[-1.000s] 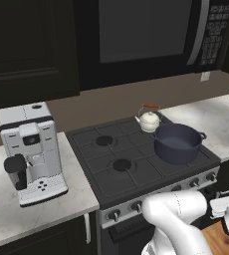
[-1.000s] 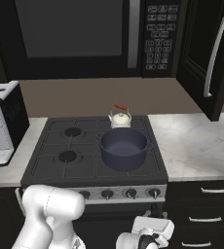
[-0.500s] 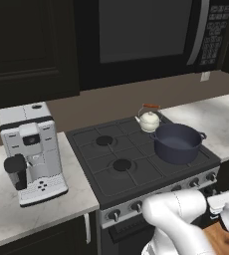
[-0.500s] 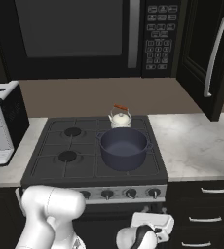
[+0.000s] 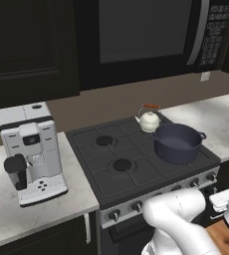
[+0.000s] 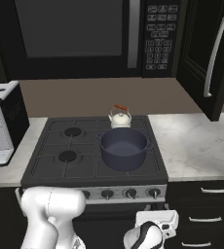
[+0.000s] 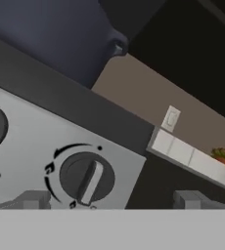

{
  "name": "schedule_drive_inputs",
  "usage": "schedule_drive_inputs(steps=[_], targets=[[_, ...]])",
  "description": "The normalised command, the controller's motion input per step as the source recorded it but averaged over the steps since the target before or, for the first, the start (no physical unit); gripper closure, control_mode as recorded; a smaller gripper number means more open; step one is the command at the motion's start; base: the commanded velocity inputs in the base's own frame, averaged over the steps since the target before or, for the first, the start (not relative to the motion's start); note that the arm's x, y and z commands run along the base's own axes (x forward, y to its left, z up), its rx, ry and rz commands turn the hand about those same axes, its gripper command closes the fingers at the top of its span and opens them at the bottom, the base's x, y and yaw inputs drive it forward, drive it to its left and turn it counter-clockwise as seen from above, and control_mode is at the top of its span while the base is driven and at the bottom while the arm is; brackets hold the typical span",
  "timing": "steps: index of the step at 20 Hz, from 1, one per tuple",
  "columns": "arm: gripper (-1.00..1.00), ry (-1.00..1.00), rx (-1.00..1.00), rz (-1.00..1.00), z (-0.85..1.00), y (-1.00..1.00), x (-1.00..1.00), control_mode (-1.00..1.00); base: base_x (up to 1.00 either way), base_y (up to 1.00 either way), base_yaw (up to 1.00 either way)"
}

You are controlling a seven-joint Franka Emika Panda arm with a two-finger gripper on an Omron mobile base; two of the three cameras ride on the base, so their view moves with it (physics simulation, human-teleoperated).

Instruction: Pick the kettle from the cabinet and place it on a stove burner. Then pick the pot from the counter and place it on another stove burner. Finally, turn both burners on.

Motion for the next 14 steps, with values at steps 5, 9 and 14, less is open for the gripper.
schedule_drive_inputs(steps=[5, 9, 14], targets=[[-1.00, 0.00, 0.00, 0.07, 0.00, 0.00, 0.16, -1.00, 0.00, 0.00, 0.00], [-1.00, 0.00, 0.00, 0.04, 0.00, 0.00, 0.21, -1.00, 0.00, 0.00, 0.00], [-1.00, 0.00, 0.00, 0.02, 0.00, 0.02, 0.26, -1.00, 0.00, 0.00, 0.00]])
